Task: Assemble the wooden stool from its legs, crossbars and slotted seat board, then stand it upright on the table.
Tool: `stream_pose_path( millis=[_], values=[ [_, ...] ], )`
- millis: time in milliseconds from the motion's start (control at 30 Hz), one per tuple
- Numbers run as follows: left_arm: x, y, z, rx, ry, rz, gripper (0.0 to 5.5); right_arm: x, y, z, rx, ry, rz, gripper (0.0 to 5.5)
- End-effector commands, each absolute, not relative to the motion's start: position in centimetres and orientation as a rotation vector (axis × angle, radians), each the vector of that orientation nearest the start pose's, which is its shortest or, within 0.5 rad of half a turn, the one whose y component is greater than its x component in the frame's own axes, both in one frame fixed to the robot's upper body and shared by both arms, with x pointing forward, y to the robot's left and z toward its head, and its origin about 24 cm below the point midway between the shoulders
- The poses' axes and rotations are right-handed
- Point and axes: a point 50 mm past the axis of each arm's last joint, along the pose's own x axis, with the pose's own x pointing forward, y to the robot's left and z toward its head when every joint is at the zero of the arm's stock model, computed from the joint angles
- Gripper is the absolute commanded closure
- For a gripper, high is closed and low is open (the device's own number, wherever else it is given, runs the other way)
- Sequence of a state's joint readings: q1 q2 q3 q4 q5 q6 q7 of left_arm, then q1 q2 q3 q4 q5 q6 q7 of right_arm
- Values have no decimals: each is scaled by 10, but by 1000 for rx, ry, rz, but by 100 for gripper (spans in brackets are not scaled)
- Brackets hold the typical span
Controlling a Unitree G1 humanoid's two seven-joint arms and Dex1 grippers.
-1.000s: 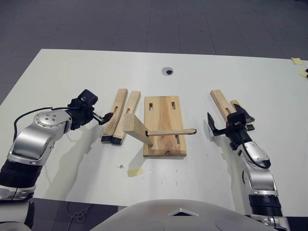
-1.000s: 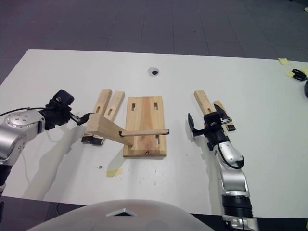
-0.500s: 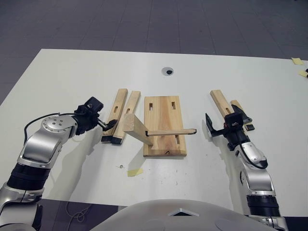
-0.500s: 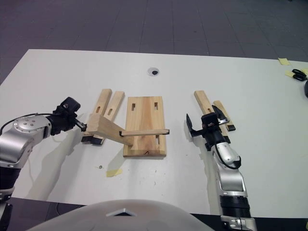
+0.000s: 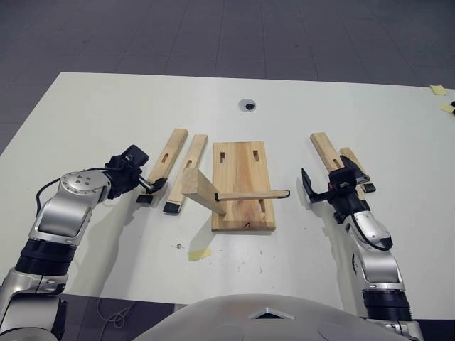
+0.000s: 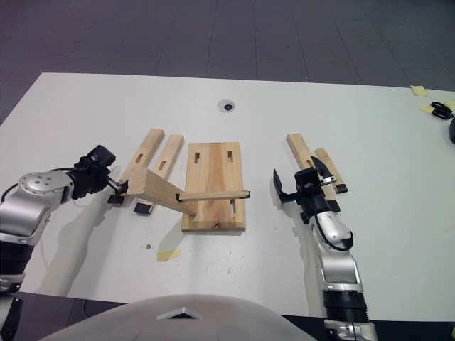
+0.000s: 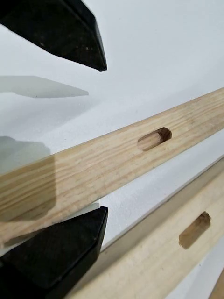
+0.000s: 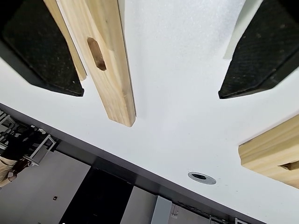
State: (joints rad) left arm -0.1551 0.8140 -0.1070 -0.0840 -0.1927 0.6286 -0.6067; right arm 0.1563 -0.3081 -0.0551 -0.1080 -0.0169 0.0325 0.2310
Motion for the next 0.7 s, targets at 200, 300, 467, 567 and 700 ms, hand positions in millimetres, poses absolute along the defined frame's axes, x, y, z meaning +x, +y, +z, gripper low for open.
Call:
stream_pose_path(
  millis=[200, 300, 467, 567, 700],
  values=[
    [269, 263, 106, 576, 559, -501, 12, 222, -208, 39, -321, 105, 178, 10],
    [268, 254, 108, 524, 552, -533, 12, 222, -206, 38, -316, 106, 178, 10],
    [256, 247, 89, 385, 626, -540, 12, 223, -207, 39, -318, 101, 169, 10],
    [255, 249, 78, 358, 669, -513, 12, 222, -207, 39, -318, 100, 164, 10],
    [252, 255, 66, 352, 726, -498, 54, 222, -205, 39, -315, 99, 162, 10]
  ],
)
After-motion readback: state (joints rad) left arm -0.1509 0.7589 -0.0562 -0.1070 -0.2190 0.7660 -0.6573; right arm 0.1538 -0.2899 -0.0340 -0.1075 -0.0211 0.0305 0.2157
